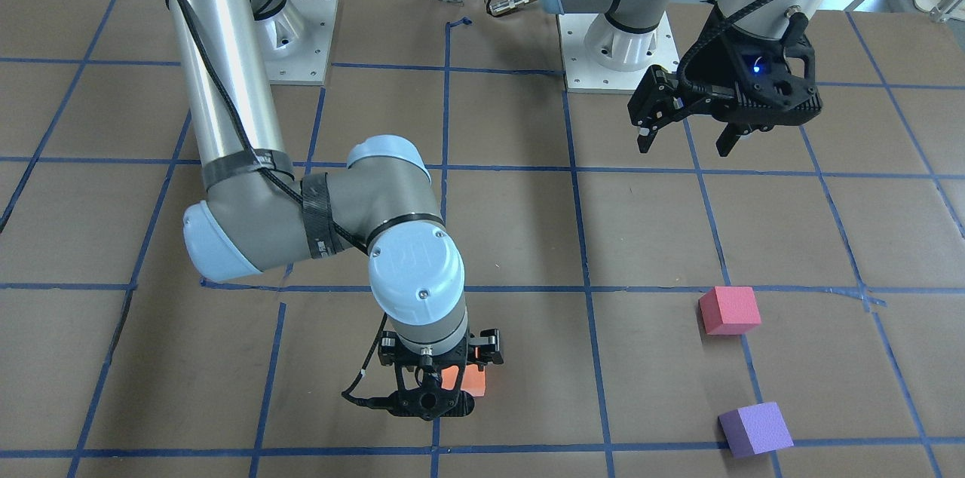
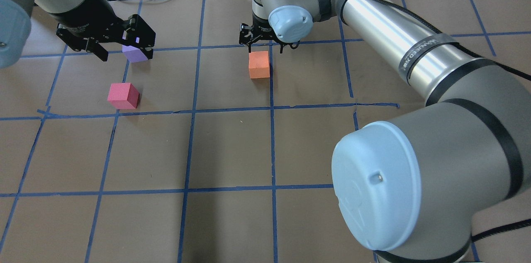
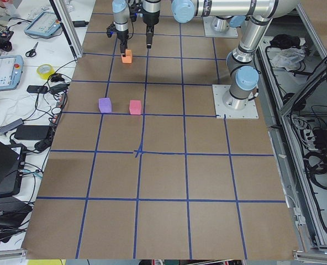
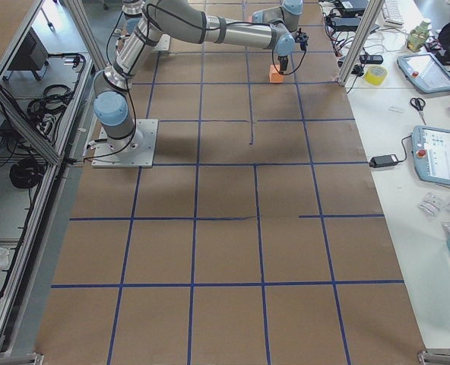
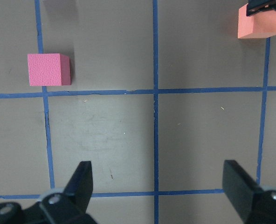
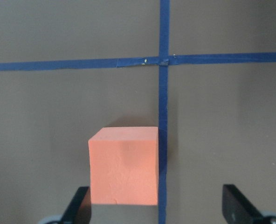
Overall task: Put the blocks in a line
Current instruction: 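Set the orange cube down and open the right gripper, then raise the right gripper away while the left arm reaches toward the orange cube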
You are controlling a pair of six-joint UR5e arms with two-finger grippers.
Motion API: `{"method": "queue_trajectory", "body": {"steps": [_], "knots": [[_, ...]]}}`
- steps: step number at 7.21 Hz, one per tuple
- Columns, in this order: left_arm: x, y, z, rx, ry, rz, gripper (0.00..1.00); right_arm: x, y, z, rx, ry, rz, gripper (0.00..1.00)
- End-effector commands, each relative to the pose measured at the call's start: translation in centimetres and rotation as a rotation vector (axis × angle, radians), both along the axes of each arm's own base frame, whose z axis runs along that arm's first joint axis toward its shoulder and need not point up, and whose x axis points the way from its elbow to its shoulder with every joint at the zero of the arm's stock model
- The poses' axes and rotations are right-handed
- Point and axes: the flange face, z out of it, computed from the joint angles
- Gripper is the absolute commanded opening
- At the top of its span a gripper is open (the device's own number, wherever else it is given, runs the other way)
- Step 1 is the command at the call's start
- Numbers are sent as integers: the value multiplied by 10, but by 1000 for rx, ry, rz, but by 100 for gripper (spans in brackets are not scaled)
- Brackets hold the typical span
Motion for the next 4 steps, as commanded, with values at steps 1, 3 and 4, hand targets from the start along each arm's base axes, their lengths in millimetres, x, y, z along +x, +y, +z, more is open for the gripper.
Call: {"method": "queue_trajectory", "body": {"steps": [1, 3, 4], "knots": [[0, -1, 3, -9, 0, 0, 100, -58, 21, 96, 18, 7, 36, 100], [-3, -10, -2, -14, -18, 17, 100, -112, 54, 178, 9, 20, 40, 100], [-4, -16, -4, -24, -36, 60, 100, -141, 72, 195, 32, 84, 48, 100]]}}
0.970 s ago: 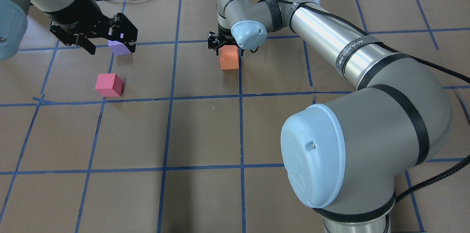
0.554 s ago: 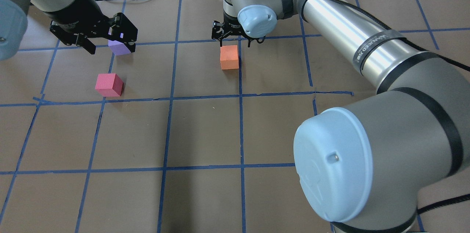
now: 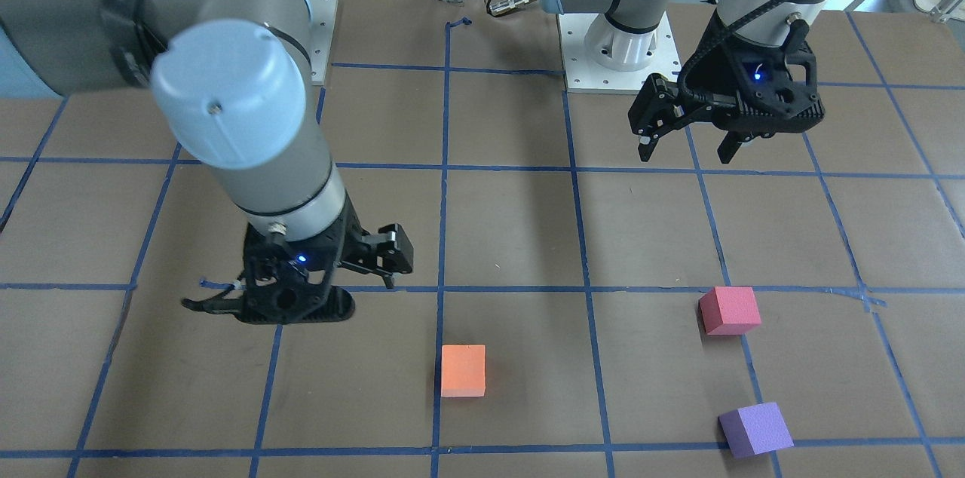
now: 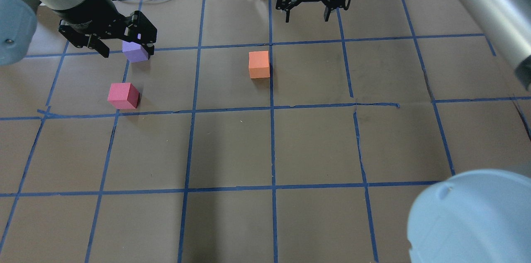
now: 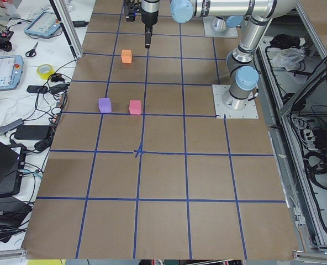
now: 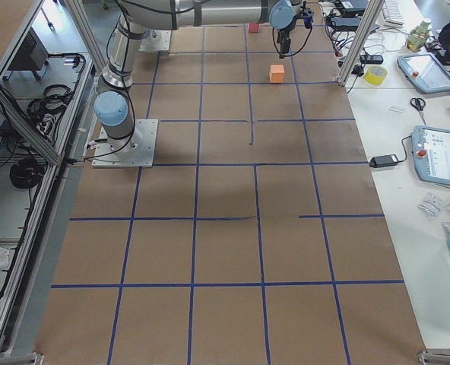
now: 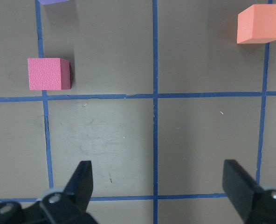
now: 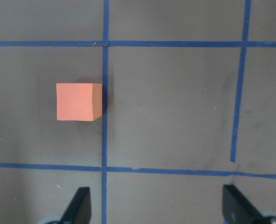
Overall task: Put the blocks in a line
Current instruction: 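Raise the right gripper away while the left arm reaches toward the orange cube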
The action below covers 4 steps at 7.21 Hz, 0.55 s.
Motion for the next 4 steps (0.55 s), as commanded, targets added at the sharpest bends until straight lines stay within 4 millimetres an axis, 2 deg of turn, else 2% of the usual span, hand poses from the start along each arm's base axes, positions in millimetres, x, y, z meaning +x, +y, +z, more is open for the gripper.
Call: {"method": "queue_trajectory", "body": {"steps": [1, 3, 4], "knots": [[-20, -15, -8, -36, 15, 31, 100, -52, 47, 48, 23, 68, 35, 100], [-67, -44, -36, -112, 44, -30, 100, -77, 104, 57, 23, 68, 12, 91], [-83, -57, -65, -65, 85, 1, 100, -101, 123, 66, -17, 59, 12, 91]]}}
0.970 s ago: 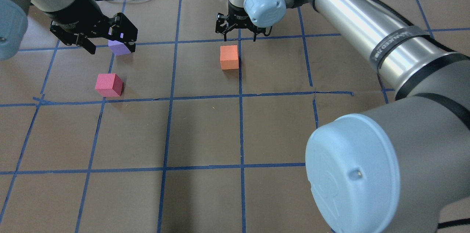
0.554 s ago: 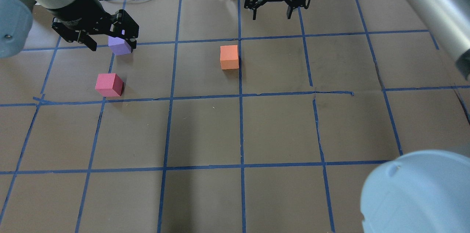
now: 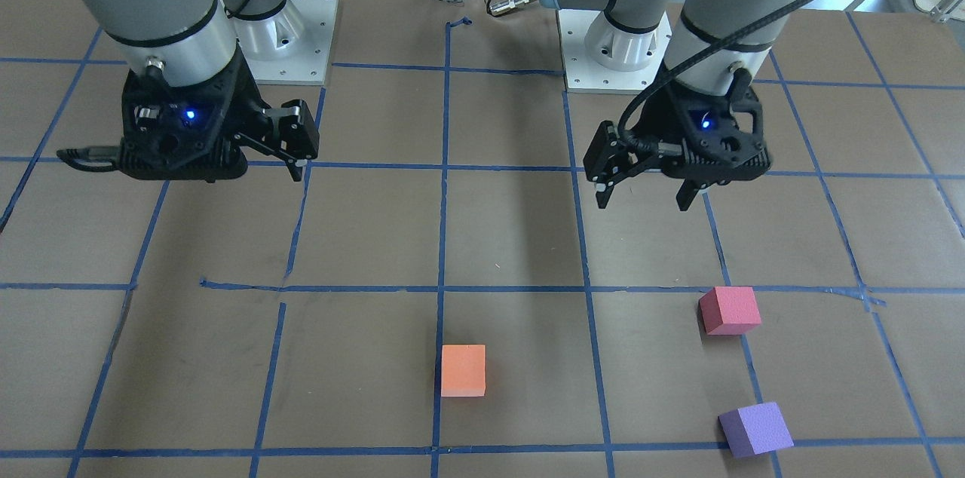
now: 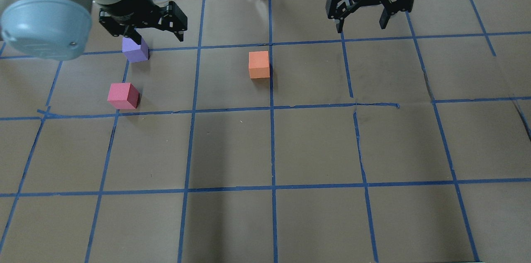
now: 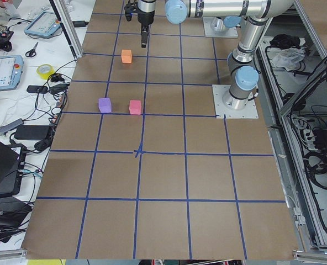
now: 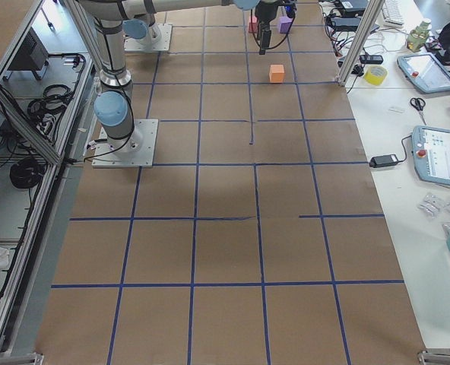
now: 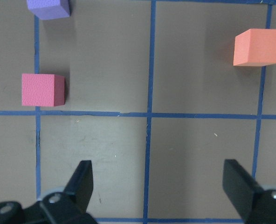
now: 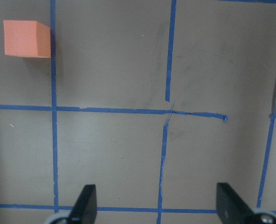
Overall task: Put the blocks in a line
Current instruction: 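Raise the right gripper away while the left arm reaches toward the orange cube, then lower the left gripper onto the orange cube and grasp it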
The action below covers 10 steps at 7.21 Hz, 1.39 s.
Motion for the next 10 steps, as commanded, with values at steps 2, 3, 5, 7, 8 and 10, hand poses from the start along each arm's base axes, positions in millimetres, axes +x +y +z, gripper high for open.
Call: {"method": "queue_trajectory", "body": {"steps": [2, 3, 5, 7, 8, 10], "knots": [[-73, -47, -88, -30, 63, 1, 100, -49, 45, 10, -79, -1, 11, 89], [-90, -59, -114, -35, 65, -5, 100, -55, 42, -2, -95, -9, -3, 95], [-129, -86, -147, -28, 56, 31, 100, -53, 35, -1, -172, -14, -7, 100], [-152, -109, -190, -36, 77, 78, 100, -54, 35, -2, -170, -8, 5, 100], [-154, -115, -214, -35, 50, 81, 100, -55, 35, -2, -170, -8, 3, 100], [-168, -114, -239, -40, 8, 69, 100, -56, 35, -2, -170, -3, 4, 100]]}}
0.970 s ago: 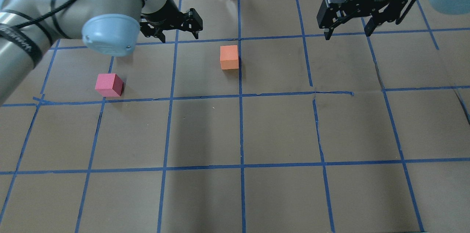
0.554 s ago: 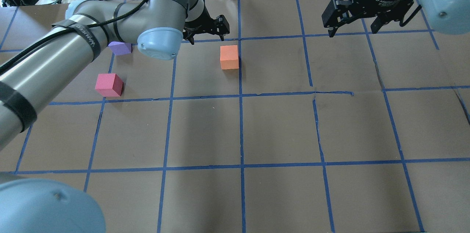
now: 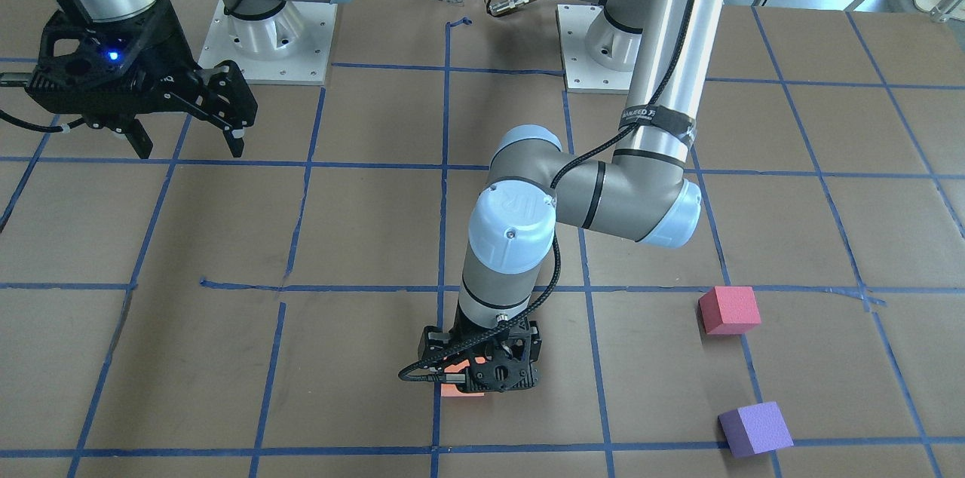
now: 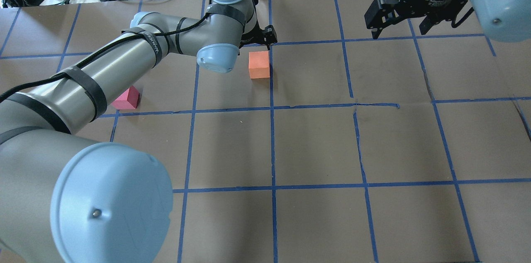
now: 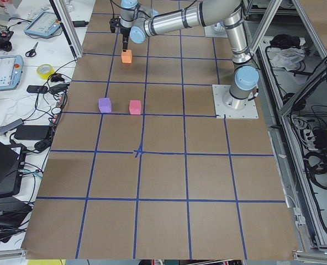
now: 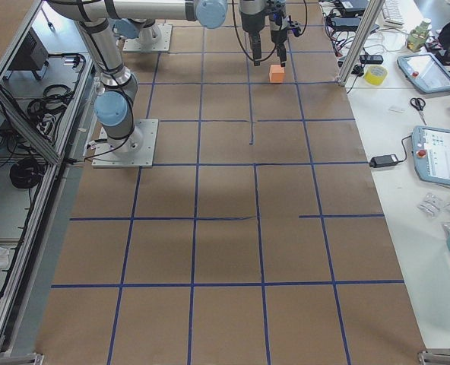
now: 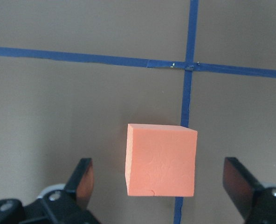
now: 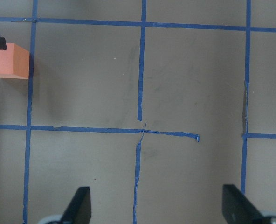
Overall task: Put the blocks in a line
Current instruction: 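Lower the left gripper onto the orange cube and grasp it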
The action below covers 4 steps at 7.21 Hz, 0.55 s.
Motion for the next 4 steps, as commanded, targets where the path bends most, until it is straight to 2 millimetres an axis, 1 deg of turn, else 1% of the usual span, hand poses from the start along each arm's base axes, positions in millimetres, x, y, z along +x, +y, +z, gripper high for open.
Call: {"method": "queue_trajectory", "body": {"steps": [1, 2, 3, 4], "knots": [[-13, -1, -18, 3, -13, 16, 100, -1, 0, 0, 0, 3, 0, 100], [-18, -2, -17, 0, -4, 34, 100, 0, 0, 0, 0, 3, 2, 100], [-18, -2, -34, 25, -19, 21, 100, 0, 0, 0, 0, 3, 2, 100], [-17, 0, -45, 40, -43, -26, 100, -1, 0, 0, 0, 5, 0, 100]]}}
